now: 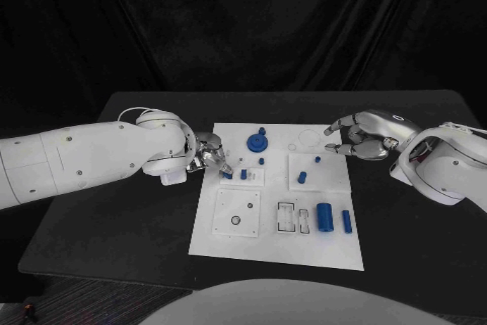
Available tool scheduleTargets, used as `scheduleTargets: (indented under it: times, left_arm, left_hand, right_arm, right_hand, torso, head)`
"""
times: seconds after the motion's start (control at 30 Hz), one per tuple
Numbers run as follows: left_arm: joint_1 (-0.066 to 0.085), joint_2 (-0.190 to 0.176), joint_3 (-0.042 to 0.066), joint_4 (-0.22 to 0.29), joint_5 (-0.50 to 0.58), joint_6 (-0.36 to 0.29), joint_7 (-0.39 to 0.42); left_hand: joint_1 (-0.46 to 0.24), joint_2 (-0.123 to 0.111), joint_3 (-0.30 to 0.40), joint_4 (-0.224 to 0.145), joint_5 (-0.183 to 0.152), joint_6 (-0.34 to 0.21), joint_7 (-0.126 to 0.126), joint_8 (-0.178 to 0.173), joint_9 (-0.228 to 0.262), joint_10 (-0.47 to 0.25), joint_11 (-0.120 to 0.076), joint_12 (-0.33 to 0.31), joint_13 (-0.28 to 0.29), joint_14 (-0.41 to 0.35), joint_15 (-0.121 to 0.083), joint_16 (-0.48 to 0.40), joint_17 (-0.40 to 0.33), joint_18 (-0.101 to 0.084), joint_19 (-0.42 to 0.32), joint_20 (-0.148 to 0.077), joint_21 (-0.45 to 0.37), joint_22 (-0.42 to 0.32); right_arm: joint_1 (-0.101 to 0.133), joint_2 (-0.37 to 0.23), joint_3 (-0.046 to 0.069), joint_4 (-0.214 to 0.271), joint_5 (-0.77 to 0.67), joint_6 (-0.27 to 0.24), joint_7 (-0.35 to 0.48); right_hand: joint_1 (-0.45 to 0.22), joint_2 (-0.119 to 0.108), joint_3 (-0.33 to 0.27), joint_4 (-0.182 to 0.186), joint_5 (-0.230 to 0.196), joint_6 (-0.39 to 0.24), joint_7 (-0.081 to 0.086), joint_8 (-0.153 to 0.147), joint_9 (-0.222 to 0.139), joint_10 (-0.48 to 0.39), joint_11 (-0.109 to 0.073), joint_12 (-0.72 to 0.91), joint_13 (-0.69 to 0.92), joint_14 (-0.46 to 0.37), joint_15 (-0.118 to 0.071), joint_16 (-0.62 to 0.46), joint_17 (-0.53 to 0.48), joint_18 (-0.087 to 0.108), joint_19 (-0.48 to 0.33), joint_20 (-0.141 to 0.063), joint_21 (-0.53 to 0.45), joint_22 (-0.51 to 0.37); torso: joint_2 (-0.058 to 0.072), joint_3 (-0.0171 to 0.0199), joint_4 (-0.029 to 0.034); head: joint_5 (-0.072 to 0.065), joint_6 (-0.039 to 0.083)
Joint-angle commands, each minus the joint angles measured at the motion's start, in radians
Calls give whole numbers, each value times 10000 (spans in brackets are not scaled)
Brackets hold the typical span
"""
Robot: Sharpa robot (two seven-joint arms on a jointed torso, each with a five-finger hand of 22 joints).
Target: Assemble the parts on the task board
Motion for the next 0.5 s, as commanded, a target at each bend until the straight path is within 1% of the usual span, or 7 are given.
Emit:
scheduleTargets:
  times: [0.03, 0.1, 0.13, 0.23, 0.3, 0.43, 0.5]
  left_arm:
    - [-41, 37, -1, 5, 34, 248, 125]
    - [-47, 50, -1, -9, 34, 272, 126]
    - [-50, 57, -1, -18, 34, 276, 128]
    - [-59, 69, -2, -42, 34, 279, 120]
    - [-65, 77, -2, -61, 34, 295, 94]
    - [-76, 90, -2, -101, 34, 344, 29]
    - [-82, 97, -2, -132, 34, 370, -13]
  left_hand:
    - [-53, 69, 348, -278, -19, 0, -70, 12, 9, 1041, 30, 28, 2618, 1038, 30, 27, 2633, 125, 375, 10, -52, 2143]
    - [-403, 86, 38, 55, -1002, 5, -55, -16, -12, 1041, 53, 28, 2618, 1038, 61, 27, 2633, 129, 359, 40, -83, 2138]
    - [-414, 106, -45, 102, -1149, -20, -51, -51, -36, 1041, 54, 28, 2618, 1038, 62, 27, 2633, 130, 359, 43, -85, 2140]
    - [-624, 143, -528, 461, -2081, -55, 15, -237, -195, 1041, 110, 28, 2618, 1038, 103, 27, 2633, 135, 348, 72, -115, 2138]
    - [-728, 146, -937, 711, -2411, -58, 45, -367, -308, 1041, 143, 28, 2618, 1038, 129, 27, 2633, 136, 346, 107, -128, 2142]
    - [-868, 143, -1396, 1017, -2727, -90, 109, -537, -456, 1041, 198, 28, 2618, 1038, 172, 27, 2633, 141, 340, 140, -151, 2143]
    - [-1149, 145, -1850, 1382, -3174, -84, 155, -649, -566, 1041, 236, 28, 2618, 1038, 211, 27, 2633, 144, 336, 174, -170, 2145]
  right_arm:
    - [-28, -2, 5, 12, -56, 73, -148]
    - [-29, -7, 5, 13, -56, 85, -154]
    - [-30, -10, 5, 12, -56, 89, -157]
    - [-32, -14, 5, 10, -56, 108, -165]
    - [-34, -14, 5, 8, -56, 118, -170]
    - [-42, -14, 5, 4, -56, 128, -176]
    - [-48, -13, 5, -1, -56, 127, -177]
  right_hand:
    - [110, -23, 21, -53, 68, 63, 16, -63, -14, -87, -7, -44, 817, 592, 63, -57, 162, 111, -68, 31, -58, 1415]
    - [110, -23, 21, -53, 68, 63, 16, -63, -14, -87, -7, -44, 817, 592, 63, -57, 162, 111, -68, 31, -58, 1415]
    - [110, -23, 21, -53, 68, 63, 16, -63, -14, -87, -7, -44, 817, 592, 63, -57, 162, 111, -68, 31, -58, 1415]
    - [115, -23, 24, -56, 73, 65, 16, -64, -15, -91, -7, -50, 810, 590, 63, -65, 151, 112, -70, 31, -66, 1414]
    - [115, -23, 24, -56, 73, 65, 16, -64, -15, -91, -7, -50, 810, 590, 63, -65, 151, 112, -70, 31, -66, 1414]
    - [119, -22, 27, -58, 78, 69, 16, -64, -15, -102, -7, -62, 794, 590, 63, -66, 151, 115, -74, 31, -81, 1410]
    - [124, -22, 30, -62, 85, 72, 16, -64, -16, -101, -7, -62, 795, 589, 63, -70, 145, 114, -73, 31, -78, 1411]
  torso:
    - [6, -1, 13]
    - [0, 2, 8]
    - [-2, 4, 3]
    - [-2, 1, -1]
    - [-7, 0, -6]
    - [-7, -1, -10]
    - [-7, 2, -14]
  head:
    - [-17, -1]
    - [-19, -1]
    - [-21, -1]
    - [-20, -1]
    - [-20, -1]
    - [-18, -1]
    - [-20, -1]
